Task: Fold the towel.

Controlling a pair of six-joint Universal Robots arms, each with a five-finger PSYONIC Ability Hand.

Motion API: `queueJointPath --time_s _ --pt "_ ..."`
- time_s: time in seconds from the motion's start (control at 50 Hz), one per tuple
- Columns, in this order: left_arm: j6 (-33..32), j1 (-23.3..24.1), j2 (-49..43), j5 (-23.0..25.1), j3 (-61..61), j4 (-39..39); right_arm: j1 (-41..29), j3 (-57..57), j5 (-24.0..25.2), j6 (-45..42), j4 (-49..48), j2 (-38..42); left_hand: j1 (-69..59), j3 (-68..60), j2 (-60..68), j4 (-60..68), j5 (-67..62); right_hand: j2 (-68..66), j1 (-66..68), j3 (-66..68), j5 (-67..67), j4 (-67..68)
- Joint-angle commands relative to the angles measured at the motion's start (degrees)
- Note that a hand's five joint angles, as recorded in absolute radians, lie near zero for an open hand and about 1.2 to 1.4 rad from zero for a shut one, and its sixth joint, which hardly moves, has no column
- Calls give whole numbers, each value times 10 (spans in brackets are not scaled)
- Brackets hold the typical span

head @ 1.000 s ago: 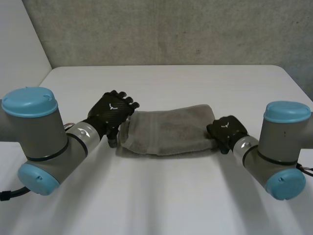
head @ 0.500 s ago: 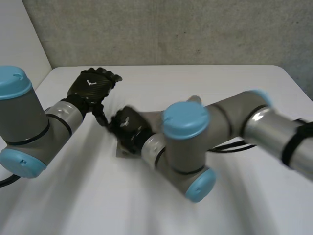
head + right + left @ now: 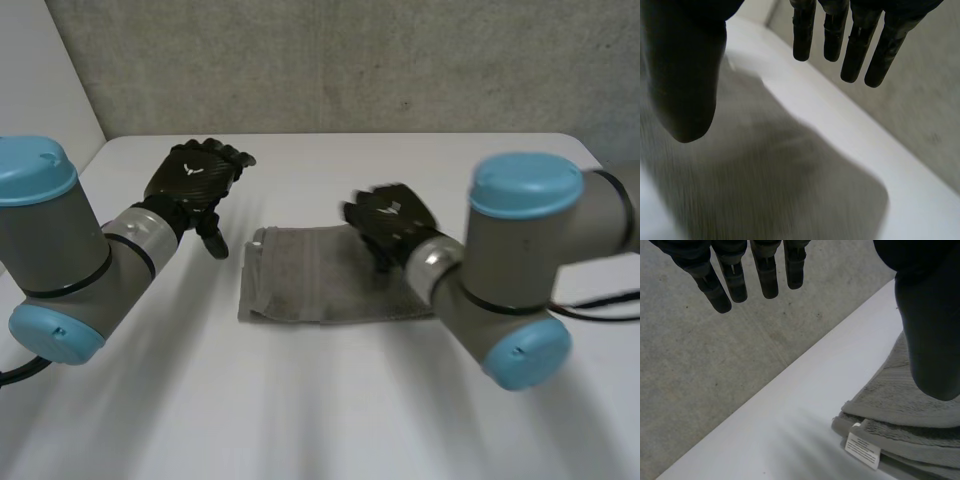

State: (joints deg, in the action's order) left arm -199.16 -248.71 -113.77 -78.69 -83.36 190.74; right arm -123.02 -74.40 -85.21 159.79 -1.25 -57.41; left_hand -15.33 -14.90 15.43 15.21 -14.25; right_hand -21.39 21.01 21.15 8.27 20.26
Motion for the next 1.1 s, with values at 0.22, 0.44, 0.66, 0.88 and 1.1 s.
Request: queueJointPath --time_s 0.22,0.44,0.66,0.88,1.1 --pt "0 3 4 1 -14 1 107 -181 25 -62 -136 10 38 33 -39 -36 127 -189 193 192 221 201" --pt "-1 11 4 1 -18 3 108 -173 22 -66 -138 30 38 33 -39 -36 127 -575 579 577 606 586" --pt "-1 9 7 1 -13 3 88 -105 20 -178 -133 -15 38 33 -39 -36 127 -586 590 588 617 597" --pt "0 2 21 -1 -8 8 -126 91 29 -303 -66 97 38 33 -39 -36 127 -586 590 588 617 597" --pt "0 -5 21 -2 -17 17 -201 138 72 -396 -23 197 38 33 -39 -36 127 -452 456 454 483 463"
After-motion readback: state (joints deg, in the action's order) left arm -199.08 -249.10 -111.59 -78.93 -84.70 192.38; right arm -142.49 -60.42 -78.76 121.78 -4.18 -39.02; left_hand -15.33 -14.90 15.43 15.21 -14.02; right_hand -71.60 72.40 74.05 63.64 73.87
